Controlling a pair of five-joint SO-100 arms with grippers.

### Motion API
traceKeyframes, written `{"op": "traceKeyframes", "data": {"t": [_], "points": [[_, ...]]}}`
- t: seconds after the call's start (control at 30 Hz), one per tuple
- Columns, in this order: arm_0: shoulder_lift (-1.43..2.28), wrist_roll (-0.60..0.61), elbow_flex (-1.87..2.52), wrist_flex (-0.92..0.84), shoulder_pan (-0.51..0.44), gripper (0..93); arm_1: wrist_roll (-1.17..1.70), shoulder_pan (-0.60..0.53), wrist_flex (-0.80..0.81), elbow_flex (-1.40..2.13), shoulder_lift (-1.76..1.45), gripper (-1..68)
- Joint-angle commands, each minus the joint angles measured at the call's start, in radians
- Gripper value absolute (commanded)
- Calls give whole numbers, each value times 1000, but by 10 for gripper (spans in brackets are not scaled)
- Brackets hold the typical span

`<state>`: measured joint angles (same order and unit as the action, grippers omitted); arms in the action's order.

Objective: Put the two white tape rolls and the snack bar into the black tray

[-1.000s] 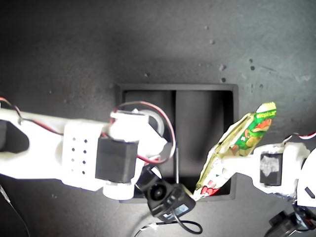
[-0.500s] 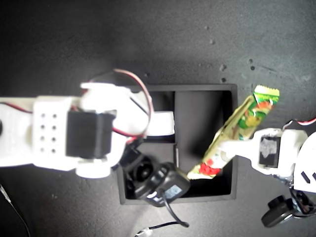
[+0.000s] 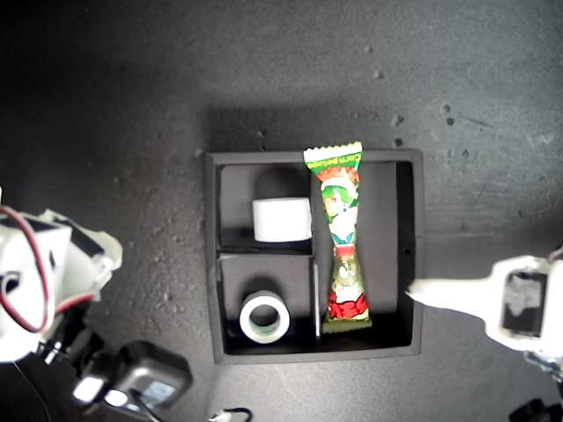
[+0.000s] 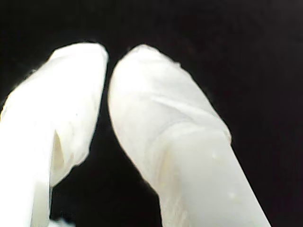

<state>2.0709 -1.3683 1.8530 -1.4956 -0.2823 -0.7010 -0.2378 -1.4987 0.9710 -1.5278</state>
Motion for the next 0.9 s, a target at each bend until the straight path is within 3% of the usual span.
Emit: {"op": "traceKeyframes", "data": {"t": [0.0,0.1,0.23,0.5,0.87], "points": [[270,-60,367,181,-48,0,-268,-44,-198,-170,-25,-4],[417,-75,581,291,-51,0,-419,-58,-291,-199,-26,-5],[572,-89,770,356,-51,0,-574,-43,-276,-5,-121,-6],[902,-89,1009,345,-32,0,-655,61,284,1072,-916,-7],[1304,-94,1236,213,-26,0,-577,167,640,1930,-1532,-7]]}}
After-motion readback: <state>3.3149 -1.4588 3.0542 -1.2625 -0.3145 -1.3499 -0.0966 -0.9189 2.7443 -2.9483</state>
